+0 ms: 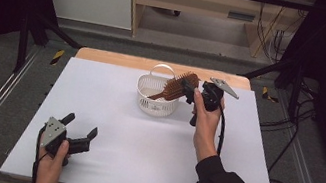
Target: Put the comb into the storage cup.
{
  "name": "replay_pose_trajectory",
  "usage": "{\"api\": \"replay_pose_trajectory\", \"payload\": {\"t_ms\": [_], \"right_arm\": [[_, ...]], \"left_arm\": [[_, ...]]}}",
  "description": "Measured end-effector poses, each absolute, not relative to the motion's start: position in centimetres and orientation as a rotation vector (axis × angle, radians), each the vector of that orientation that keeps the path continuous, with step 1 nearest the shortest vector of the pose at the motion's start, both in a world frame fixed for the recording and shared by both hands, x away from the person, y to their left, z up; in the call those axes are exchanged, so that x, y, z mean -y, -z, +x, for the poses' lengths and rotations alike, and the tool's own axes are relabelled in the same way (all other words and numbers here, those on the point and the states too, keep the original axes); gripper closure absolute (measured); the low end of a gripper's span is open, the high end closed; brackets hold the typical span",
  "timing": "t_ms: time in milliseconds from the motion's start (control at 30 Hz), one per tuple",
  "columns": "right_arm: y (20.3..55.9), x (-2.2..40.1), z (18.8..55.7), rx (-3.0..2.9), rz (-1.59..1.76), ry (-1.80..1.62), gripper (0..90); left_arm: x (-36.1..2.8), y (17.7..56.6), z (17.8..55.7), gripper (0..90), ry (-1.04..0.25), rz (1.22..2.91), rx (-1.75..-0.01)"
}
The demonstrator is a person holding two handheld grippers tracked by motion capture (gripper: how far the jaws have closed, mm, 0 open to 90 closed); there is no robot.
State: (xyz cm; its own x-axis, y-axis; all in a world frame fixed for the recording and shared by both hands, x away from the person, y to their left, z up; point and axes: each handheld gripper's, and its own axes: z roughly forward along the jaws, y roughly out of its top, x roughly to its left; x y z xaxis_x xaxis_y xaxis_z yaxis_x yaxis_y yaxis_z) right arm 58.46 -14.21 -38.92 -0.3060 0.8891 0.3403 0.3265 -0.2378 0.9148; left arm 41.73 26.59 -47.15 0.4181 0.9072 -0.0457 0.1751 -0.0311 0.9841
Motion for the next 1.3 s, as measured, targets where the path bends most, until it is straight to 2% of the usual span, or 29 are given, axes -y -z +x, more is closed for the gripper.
{"api": "replay_pose_trajectory", "payload": {"t_ms": [467,967,1300], "right_arm": [[37.8,15.8,57.4,-1.568,1.418,-1.49,6.0],[36.5,16.1,55.8,-1.6,1.253,-1.419,11.1],[34.4,17.3,54.5,-1.605,1.126,-1.482,10.3]], "left_arm": [[-27.3,47.0,41.7,1.5,-0.801,1.476,-1.019],[-28.2,46.9,40.8,1.6,-0.802,1.469,-1.03],[-28.5,46.5,39.9,1.4,-0.838,1.488,-1.014]]}}
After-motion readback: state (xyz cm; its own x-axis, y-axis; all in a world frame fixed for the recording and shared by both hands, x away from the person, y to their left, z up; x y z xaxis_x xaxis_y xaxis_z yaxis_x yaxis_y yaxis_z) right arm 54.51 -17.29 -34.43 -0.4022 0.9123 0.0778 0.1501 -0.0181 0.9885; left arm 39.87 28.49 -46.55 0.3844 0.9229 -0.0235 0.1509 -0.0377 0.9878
